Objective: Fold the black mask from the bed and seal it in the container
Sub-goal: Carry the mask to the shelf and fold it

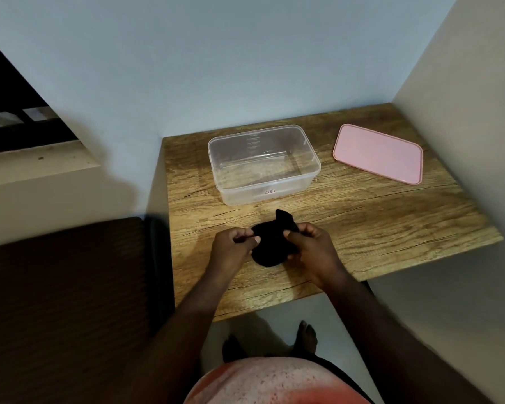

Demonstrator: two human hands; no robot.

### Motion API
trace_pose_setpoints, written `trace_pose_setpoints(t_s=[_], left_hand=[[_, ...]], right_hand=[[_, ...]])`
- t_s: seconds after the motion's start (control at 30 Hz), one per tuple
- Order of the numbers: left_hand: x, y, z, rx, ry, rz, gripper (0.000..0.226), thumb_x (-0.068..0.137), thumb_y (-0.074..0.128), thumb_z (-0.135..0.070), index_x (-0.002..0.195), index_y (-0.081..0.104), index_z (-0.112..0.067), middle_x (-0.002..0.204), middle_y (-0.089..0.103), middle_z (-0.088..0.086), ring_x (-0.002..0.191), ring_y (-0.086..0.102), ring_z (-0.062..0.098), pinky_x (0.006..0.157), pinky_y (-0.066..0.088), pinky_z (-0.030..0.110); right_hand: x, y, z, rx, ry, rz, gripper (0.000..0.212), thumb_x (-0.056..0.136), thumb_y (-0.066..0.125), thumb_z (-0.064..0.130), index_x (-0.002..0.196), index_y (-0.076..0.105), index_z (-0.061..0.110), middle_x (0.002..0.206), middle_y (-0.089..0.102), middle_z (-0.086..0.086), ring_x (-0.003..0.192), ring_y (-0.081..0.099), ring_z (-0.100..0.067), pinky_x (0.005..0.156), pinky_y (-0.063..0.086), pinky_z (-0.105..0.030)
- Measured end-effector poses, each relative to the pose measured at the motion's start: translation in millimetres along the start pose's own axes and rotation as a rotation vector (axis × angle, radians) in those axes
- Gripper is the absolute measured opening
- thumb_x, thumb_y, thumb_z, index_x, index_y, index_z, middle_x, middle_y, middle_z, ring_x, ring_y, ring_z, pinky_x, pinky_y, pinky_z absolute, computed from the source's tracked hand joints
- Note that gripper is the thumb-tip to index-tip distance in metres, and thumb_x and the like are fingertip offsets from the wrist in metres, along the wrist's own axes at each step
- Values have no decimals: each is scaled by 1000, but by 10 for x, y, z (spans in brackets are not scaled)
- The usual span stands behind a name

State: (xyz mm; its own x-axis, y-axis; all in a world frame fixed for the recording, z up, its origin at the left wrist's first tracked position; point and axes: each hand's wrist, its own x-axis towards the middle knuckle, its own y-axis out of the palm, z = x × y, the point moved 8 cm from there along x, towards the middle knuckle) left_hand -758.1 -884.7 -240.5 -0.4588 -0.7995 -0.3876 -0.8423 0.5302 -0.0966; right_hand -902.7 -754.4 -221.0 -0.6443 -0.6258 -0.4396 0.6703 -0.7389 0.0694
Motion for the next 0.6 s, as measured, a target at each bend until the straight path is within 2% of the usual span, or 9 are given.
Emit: trace_pose_setpoints(t_s=[0.1, 0.17, 0.2, 0.27, 0.37, 0.5, 0.53, 0.6], left_hand=[[17, -7, 1, 91, 7, 11, 12, 84, 72, -7, 78, 71, -17, 81, 72, 4, 81, 69, 20, 69, 55, 28], [28, -28, -2, 132, 20, 5, 10, 86, 70, -6, 78, 73, -11, 82, 72, 8, 85, 69, 25, 78, 56, 34], [29, -40, -21, 174, 45, -7, 6, 85, 70, -6, 81, 75, -5, 83, 73, 11, 85, 69, 26, 79, 55, 35], [21, -38, -93, 306, 134, -39, 7, 83, 73, -7, 85, 76, 0, 85, 74, 13, 80, 68, 22, 72, 50, 26], [-13, 63, -195, 443, 223, -56, 10, 80, 76, -9, 88, 75, -3, 86, 73, 11, 80, 67, 19, 68, 42, 19], [72, 182, -158, 583, 117, -12, 42, 74, 81, -23, 109, 58, -12, 96, 61, 4, 89, 61, 24, 74, 50, 33], [112, 189, -146, 607, 73, 3, 44, 73, 82, -25, 106, 56, -13, 94, 60, 1, 87, 60, 23, 72, 50, 33], [192, 194, -137, 565, 0, 47, 30, 71, 83, -23, 84, 58, -13, 78, 58, -1, 76, 59, 21, 65, 45, 29]], right_hand=[[29, -48, 15, 85, 57, 11, 13, 92, 61, 7, 80, 61, 11, 88, 70, -10, 85, 66, -23, 62, 49, -30], [58, -79, 46, 143, 72, 28, 3, 92, 58, 7, 90, 60, 7, 91, 67, -14, 87, 64, -24, 68, 48, -32], [75, -100, 63, 175, 74, 26, 4, 91, 57, 5, 94, 59, 7, 91, 65, -15, 87, 63, -25, 69, 48, -33], [103, -149, 93, 227, 79, 17, 5, 90, 55, 4, 92, 58, 8, 89, 65, -13, 86, 64, -24, 71, 49, -34], [137, -236, 134, 227, 71, -21, 8, 92, 54, 8, 91, 61, 11, 82, 71, -6, 77, 69, -18, 66, 52, -32], [200, -372, 178, 218, 53, -86, 5, 94, 56, 10, 94, 61, 12, 80, 74, -4, 70, 73, -14, 52, 53, -26], [217, -419, 193, 205, 50, -113, 5, 94, 57, 10, 93, 62, 12, 80, 74, -4, 69, 73, -14, 49, 53, -25], [254, -514, 219, 161, 45, -156, 6, 94, 60, 10, 93, 65, 13, 83, 75, -4, 72, 74, -15, 49, 53, -25]])
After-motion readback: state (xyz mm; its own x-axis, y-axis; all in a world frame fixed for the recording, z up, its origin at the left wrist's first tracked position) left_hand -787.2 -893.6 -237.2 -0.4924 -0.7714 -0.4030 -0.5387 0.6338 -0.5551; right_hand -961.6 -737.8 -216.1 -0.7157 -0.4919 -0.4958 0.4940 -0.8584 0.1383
